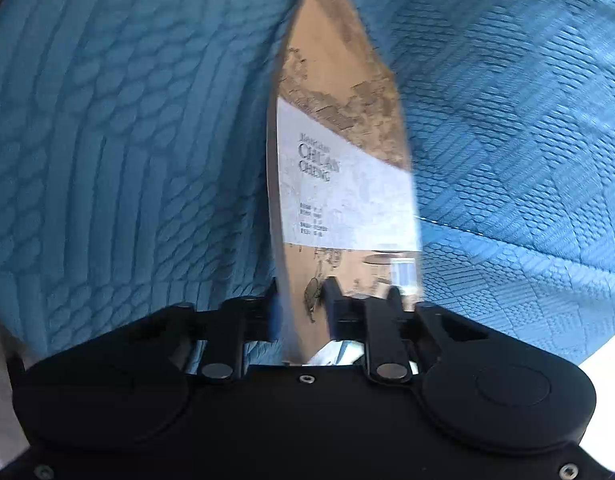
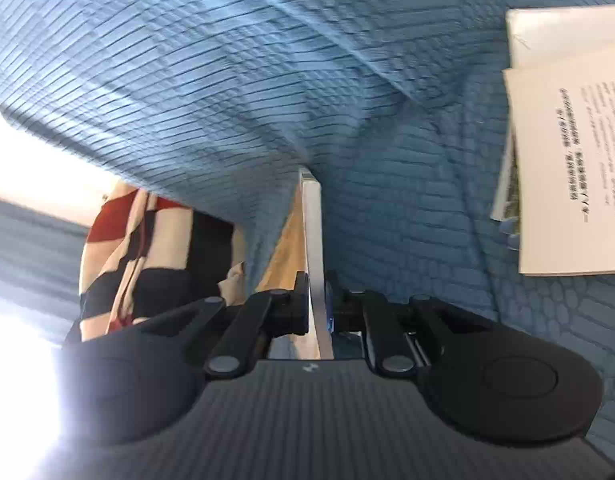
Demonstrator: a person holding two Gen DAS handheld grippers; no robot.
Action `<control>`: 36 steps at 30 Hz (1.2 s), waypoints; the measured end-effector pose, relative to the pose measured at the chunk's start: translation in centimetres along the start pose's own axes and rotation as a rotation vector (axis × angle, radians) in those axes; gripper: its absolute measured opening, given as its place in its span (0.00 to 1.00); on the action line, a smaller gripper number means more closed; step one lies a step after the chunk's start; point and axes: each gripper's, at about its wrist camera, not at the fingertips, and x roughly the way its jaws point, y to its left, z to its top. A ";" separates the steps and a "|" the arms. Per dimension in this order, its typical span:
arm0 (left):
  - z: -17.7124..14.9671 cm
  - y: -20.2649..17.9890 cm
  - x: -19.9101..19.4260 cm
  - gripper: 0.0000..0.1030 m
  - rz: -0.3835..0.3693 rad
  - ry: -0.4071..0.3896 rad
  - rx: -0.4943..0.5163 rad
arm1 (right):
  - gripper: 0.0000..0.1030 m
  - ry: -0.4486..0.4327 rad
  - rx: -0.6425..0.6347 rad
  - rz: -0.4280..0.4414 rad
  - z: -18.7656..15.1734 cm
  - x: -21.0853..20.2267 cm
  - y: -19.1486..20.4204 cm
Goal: Organize objects
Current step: 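Close the left gripper on the tan book and lift it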
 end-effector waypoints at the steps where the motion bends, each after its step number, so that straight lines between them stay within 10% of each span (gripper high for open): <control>1: 0.0 -0.4 -0.2 0.11 0.002 -0.010 0.029 | 0.14 0.001 0.012 -0.013 0.1 0.2 -0.3; 11: 0.2 -2.7 -2.1 0.09 0.071 -0.087 0.185 | 0.42 0.040 0.185 -0.021 0.2 2.8 -3.4; 19: 0.2 -3.5 -2.0 0.09 0.138 -0.095 0.247 | 0.41 -0.006 0.243 -0.062 0.7 4.1 -5.6; 27: -0.4 -6.6 -3.6 0.13 0.159 -0.144 0.427 | 0.13 -0.040 0.095 0.036 1.4 1.5 -2.1; 36: -1.2 -10.3 -7.9 0.17 0.038 -0.209 0.567 | 0.12 -0.164 -0.283 0.087 0.1 -4.2 7.8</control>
